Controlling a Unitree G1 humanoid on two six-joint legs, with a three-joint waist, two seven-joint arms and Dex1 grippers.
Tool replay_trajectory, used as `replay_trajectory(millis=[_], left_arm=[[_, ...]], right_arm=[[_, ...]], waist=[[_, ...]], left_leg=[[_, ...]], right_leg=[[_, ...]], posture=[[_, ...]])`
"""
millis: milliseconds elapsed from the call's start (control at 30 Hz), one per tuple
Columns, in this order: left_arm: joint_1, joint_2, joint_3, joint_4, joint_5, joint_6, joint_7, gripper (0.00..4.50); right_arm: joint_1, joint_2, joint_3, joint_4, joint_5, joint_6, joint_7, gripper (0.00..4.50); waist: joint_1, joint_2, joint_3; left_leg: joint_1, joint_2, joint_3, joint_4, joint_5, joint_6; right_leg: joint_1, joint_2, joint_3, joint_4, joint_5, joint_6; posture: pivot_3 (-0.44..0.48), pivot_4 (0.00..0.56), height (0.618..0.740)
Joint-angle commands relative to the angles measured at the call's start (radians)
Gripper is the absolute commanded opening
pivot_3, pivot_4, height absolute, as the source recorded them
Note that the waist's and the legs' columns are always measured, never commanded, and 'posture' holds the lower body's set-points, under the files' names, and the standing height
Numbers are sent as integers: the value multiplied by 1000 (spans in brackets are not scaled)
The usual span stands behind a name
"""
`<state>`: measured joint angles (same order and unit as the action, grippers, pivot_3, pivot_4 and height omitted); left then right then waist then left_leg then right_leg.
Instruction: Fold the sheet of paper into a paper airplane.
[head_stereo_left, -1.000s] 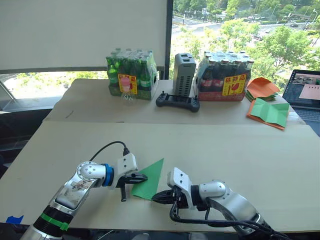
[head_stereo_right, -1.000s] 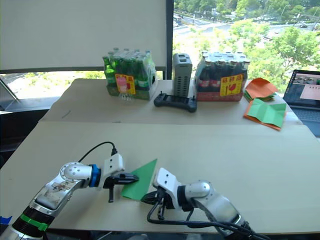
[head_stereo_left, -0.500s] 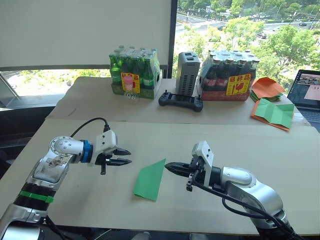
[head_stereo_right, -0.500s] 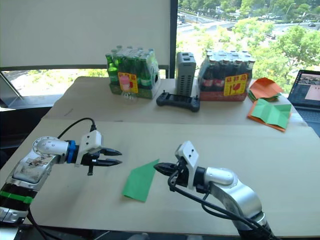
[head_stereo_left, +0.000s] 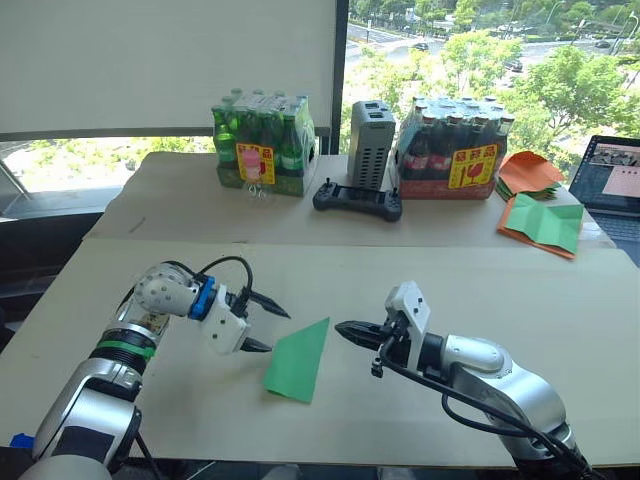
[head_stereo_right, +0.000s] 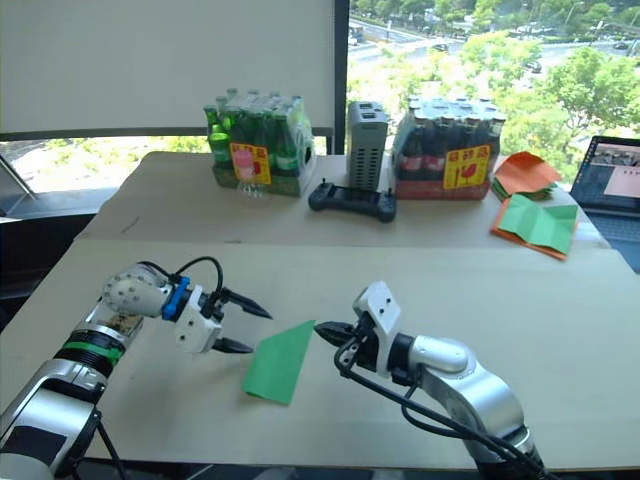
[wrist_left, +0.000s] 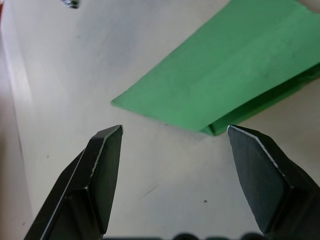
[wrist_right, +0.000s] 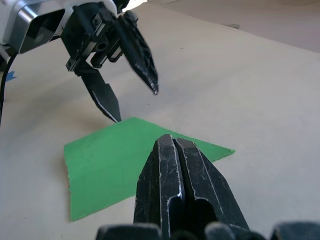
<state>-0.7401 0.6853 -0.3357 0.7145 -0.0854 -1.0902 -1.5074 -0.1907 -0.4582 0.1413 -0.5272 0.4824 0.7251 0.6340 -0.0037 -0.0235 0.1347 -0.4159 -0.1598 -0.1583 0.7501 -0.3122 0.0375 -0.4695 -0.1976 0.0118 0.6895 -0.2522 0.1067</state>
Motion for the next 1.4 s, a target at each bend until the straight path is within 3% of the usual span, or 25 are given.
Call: replay_trajectory(millis=[33,133,467,533,667,767,900,1133,1233,1400], left_arm=[[-27,-19,-13,5,-58,-73,3,3533],[-37,-38,-27,11,-71,-103,16,3533],[-23,1,-83,-8,-75,-119,1,339],[-20,7,-82,-6,-53,-119,18,11],[9,23,-56,-43,32,-39,104,11],[61,44,-15,-191,86,193,204,11],[161,64,37,-579,81,873,297,11],[218,26,-4,-924,127,1480,371,11],[245,1,-28,-993,157,1583,421,788],[257,-3,-3,-1052,141,1671,456,2464]], right_arm=[[-7,8,-22,-32,6,-18,-21,0],[-7,12,-19,-38,11,-15,-32,0],[-2,9,-5,-40,13,-10,-34,0],[-3,11,-7,-37,13,-11,-38,0],[-18,23,-27,-24,7,-17,-60,0],[-30,36,-76,-11,3,-31,-100,0],[-64,61,-134,32,-45,-81,-175,0],[-85,63,-141,76,-112,-147,-207,0],[-84,68,-133,91,-125,-163,-203,0],[-90,69,-126,105,-127,-174,-185,0]], waist=[[-1,0,0],[-1,0,0],[-12,0,0],[-11,0,0],[-12,0,0],[-14,0,0],[-14,0,0],[-14,0,0],[-16,0,0],[-12,0,0]], left_leg=[[0,0,0,0,0,0],[0,-1,0,1,0,0],[0,0,0,1,0,0],[0,-1,0,1,0,0],[0,-1,0,2,0,0],[0,-1,0,2,0,0],[0,-1,0,2,0,0],[0,0,0,2,1,-1],[1,0,1,2,1,-1],[1,0,1,2,2,-3]], right_leg=[[0,0,0,0,0,0],[0,0,0,1,0,1],[-2,1,1,4,0,1],[-2,1,1,4,0,1],[-2,1,1,4,0,1],[-2,1,2,5,0,1],[-3,3,2,8,0,1],[-4,4,2,10,0,1],[-4,4,3,10,0,1],[-4,4,3,10,0,0]], posture=[[0,150,675],[0,150,675],[0,150,675],[0,150,675],[0,150,675],[0,150,675],[0,150,675],[0,150,675],[0,150,675],[0,150,675]])
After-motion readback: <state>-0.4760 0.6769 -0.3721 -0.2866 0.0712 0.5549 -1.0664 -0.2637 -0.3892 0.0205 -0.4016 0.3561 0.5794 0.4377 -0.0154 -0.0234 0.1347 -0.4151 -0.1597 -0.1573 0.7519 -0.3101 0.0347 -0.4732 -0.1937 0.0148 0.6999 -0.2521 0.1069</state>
